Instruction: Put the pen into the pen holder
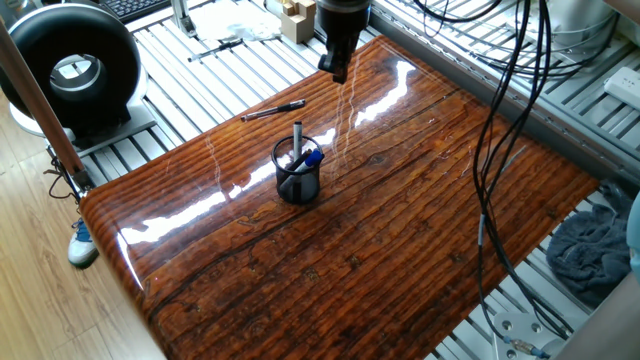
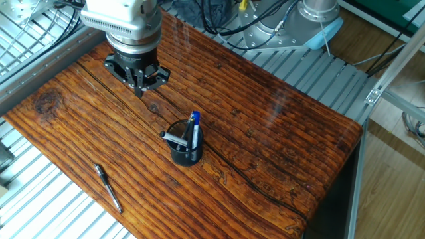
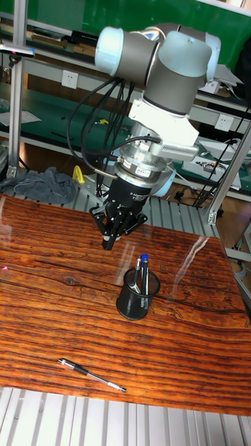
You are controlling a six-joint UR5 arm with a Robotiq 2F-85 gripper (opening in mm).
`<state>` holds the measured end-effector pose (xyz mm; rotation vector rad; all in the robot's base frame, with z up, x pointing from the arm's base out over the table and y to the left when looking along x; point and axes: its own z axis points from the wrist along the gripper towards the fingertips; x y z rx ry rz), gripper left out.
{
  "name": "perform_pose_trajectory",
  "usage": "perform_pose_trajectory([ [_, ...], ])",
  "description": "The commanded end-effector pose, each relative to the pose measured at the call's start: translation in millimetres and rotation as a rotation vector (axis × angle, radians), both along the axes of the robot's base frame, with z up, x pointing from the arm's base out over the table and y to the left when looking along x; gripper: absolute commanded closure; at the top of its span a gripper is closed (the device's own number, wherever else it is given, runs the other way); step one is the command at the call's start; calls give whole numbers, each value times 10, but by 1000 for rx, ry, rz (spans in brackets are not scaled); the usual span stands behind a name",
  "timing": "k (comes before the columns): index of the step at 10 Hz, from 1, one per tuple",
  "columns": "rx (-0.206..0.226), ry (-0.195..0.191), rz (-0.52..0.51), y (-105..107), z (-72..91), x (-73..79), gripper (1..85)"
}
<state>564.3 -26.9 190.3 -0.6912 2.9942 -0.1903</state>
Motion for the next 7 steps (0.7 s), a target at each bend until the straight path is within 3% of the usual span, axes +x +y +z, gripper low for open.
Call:
perform_pose_trajectory([
  [1, 11, -12, 23, 16, 10, 29, 843],
  [5, 7, -17, 44, 13, 16, 47, 843],
  [6, 1, -20, 75, 5, 19, 63, 843],
  [7, -42, -29, 184, -81, 40, 120, 843],
])
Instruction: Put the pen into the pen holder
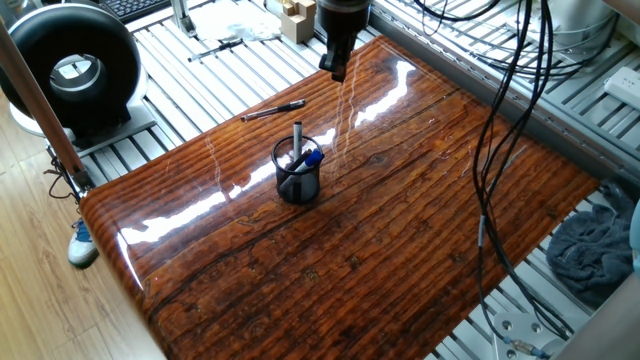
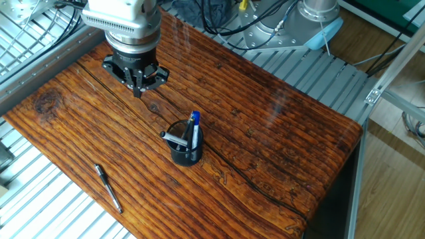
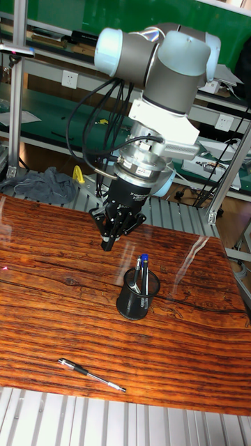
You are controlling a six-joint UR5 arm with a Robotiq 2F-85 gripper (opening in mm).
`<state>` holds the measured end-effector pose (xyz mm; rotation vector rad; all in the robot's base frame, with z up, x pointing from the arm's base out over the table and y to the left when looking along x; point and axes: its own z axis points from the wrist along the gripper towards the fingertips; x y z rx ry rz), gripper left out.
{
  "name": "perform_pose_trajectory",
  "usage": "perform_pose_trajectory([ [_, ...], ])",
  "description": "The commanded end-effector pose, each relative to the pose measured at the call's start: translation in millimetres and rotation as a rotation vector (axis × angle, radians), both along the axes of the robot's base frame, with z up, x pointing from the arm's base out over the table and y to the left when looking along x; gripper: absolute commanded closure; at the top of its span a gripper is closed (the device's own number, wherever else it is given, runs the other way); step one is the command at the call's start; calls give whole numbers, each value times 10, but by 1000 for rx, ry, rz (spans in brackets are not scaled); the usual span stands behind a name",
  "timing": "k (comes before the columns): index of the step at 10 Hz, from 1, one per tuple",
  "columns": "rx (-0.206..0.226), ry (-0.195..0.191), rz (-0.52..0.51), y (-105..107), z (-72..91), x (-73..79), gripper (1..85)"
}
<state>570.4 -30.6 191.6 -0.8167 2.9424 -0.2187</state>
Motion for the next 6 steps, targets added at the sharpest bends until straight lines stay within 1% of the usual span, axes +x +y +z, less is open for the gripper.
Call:
perform_pose_trajectory([
  [1, -32, -14, 148, -53, 31, 83, 843],
  [2, -28, -12, 172, -44, 34, 82, 843],
  [5, 14, -18, 146, 1, 33, 93, 843],
  [6, 12, -14, 148, -6, 28, 84, 843],
])
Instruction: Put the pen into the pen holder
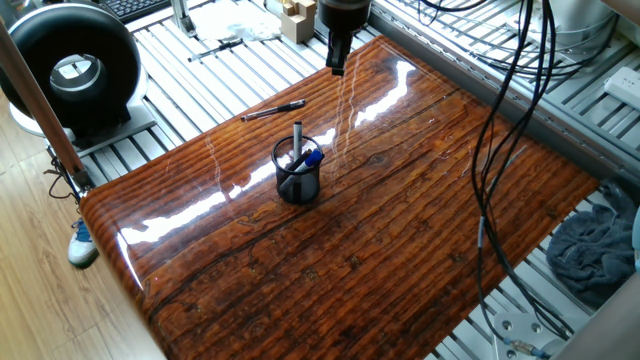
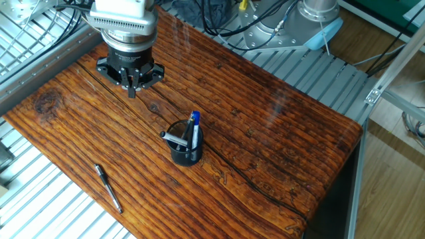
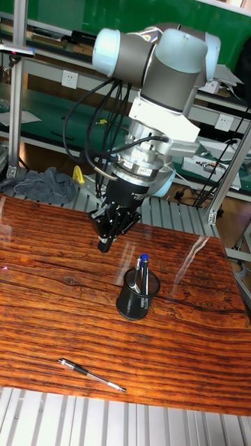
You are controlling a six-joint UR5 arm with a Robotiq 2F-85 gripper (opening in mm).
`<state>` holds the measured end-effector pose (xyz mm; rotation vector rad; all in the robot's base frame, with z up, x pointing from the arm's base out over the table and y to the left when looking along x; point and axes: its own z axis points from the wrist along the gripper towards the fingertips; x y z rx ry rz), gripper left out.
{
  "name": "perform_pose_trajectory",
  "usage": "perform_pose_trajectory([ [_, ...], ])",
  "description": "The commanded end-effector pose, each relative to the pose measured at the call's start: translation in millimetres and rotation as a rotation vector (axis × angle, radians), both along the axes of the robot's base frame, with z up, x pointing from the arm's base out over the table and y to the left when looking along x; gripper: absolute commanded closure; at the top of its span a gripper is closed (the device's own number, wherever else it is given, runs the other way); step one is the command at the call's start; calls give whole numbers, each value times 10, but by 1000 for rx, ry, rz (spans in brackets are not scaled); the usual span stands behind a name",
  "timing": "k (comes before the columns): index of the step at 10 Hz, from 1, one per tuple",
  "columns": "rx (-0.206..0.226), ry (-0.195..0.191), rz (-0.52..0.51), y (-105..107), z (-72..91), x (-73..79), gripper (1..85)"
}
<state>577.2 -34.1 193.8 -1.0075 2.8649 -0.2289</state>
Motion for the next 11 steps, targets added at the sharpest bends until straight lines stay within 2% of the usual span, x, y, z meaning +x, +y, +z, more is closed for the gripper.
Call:
perform_pose_trajectory([
  [1, 24, 1, 20, 32, 5, 7, 843],
  [3, 10, 30, 43, 3, -1, -60, 843],
  [4, 34, 50, -52, 36, -12, -138, 843],
  [5, -24, 78, -67, -115, -1, -217, 843],
  [6, -94, -20, -79, -305, 58, 21, 843],
  [7, -31, -45, -154, -175, 40, 66, 843],
  [8, -1, 9, -180, -96, 8, -76, 843],
  [9, -22, -1, -161, -147, 19, -49, 843],
  [10, -41, 31, -175, -192, 17, -140, 843],
  [11, -57, 34, -136, -223, 23, -133, 843],
])
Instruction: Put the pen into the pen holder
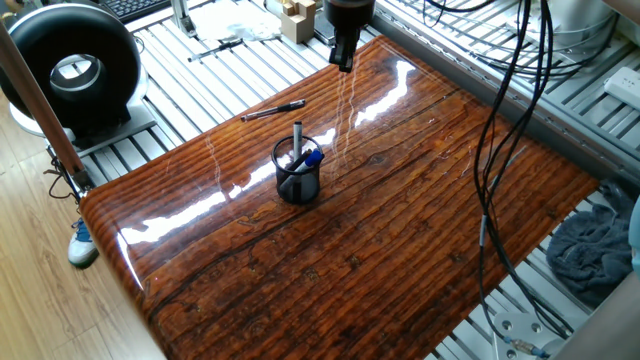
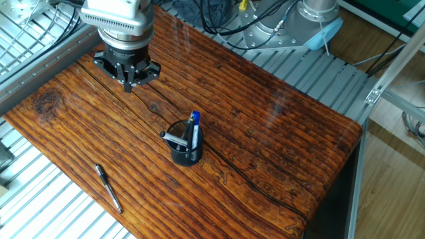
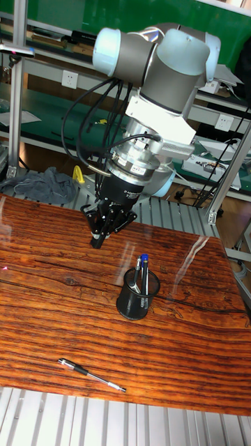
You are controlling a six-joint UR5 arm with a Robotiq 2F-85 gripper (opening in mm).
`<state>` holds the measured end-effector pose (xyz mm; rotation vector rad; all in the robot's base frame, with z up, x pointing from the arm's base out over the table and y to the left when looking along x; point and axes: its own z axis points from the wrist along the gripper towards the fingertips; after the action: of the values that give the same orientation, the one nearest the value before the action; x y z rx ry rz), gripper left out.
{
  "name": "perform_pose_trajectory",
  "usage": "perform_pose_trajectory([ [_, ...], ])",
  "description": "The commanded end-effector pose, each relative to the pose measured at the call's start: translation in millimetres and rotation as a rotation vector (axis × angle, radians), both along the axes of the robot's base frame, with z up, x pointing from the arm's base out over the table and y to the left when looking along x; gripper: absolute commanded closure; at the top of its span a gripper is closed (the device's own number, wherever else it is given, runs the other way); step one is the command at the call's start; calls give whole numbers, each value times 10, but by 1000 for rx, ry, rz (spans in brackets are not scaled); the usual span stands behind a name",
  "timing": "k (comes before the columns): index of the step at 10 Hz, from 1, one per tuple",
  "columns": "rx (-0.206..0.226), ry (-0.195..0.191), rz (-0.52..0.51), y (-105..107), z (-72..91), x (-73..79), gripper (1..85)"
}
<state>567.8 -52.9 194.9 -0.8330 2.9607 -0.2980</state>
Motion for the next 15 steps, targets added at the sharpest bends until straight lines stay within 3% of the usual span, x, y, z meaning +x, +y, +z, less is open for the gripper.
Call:
perform_pose_trajectory([
  [1, 7, 88, 22, 14, -6, -218, 843],
  [3, 56, 144, -36, 133, -21, -385, 843],
  [4, 69, 141, -48, 165, -24, -380, 843],
  [5, 67, 104, -68, 157, -44, -276, 843],
  [6, 53, 100, -20, 116, -73, -216, 843],
  [8, -32, 75, 152, -91, -168, 29, 820],
  [11, 45, 75, 290, -70, -291, 336, 787],
  [13, 68, 80, 343, -187, -336, 569, 780],
  [15, 100, 85, 368, -168, -387, 720, 757],
])
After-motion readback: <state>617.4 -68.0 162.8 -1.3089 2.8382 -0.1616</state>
